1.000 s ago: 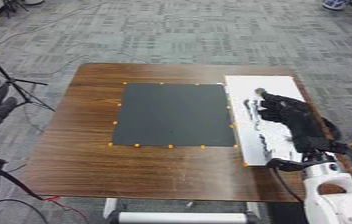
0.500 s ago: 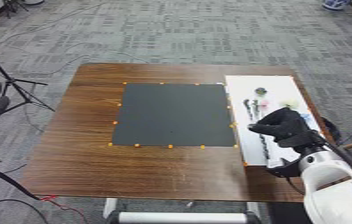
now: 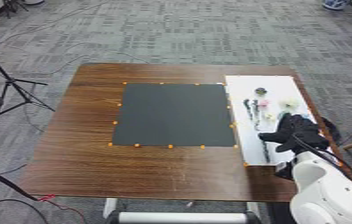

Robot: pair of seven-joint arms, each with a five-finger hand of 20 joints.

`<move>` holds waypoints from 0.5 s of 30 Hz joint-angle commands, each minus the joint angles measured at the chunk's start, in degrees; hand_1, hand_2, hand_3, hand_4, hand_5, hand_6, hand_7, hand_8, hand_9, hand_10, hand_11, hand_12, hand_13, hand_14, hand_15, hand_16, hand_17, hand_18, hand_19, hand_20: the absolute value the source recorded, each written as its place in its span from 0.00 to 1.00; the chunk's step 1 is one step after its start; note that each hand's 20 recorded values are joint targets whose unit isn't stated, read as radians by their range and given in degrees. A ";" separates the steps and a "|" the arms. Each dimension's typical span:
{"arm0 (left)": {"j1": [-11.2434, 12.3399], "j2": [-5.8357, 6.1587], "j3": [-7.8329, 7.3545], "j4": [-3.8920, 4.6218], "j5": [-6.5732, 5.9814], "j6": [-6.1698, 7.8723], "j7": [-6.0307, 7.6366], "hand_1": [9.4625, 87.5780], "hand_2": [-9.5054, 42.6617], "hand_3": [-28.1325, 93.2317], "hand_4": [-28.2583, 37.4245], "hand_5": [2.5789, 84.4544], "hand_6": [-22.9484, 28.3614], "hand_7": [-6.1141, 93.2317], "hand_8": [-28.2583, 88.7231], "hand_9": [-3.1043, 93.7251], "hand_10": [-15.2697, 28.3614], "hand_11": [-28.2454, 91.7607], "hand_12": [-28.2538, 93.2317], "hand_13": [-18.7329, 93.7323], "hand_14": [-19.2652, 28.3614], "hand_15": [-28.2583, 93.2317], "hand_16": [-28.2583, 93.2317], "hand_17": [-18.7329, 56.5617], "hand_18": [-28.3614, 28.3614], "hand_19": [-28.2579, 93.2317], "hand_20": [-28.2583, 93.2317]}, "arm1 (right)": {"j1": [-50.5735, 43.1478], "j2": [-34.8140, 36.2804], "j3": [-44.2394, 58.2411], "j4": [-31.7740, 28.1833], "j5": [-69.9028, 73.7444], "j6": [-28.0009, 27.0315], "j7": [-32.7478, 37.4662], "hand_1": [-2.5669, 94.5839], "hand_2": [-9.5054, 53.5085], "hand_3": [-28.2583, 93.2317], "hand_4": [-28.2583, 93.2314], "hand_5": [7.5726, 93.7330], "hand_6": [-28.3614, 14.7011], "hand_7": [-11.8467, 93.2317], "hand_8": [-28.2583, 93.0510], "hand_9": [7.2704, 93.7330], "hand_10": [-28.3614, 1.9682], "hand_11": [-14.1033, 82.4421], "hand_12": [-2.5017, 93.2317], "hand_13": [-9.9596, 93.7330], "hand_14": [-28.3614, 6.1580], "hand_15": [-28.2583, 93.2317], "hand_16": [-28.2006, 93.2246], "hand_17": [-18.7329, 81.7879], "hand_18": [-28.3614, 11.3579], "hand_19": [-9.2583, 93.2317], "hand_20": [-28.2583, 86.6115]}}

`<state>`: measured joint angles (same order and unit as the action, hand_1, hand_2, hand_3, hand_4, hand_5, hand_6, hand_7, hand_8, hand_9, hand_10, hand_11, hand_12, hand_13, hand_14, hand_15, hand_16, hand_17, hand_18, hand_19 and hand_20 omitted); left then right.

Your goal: Arrange flowers

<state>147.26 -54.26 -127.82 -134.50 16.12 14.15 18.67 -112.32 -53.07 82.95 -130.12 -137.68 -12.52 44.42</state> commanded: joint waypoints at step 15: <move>-0.06 -0.79 -0.28 -0.23 -0.67 0.58 0.07 0.16 0.50 0.79 0.00 0.39 0.59 0.11 0.19 0.32 0.61 0.29 0.32 0.34 0.63 0.36 0.19 0.20 0.68 0.39 0.31 | 2.65 -1.48 -5.28 6.58 1.59 -5.42 2.33 0.45 0.00 0.71 0.00 0.72 0.45 0.24 0.16 0.71 0.31 0.40 0.25 0.62 0.31 0.80 0.48 0.46 0.00 0.90 0.59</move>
<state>147.26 -54.46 -128.09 -134.49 15.87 14.23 18.66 -110.34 -53.89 80.23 -125.17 -134.79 -17.56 46.33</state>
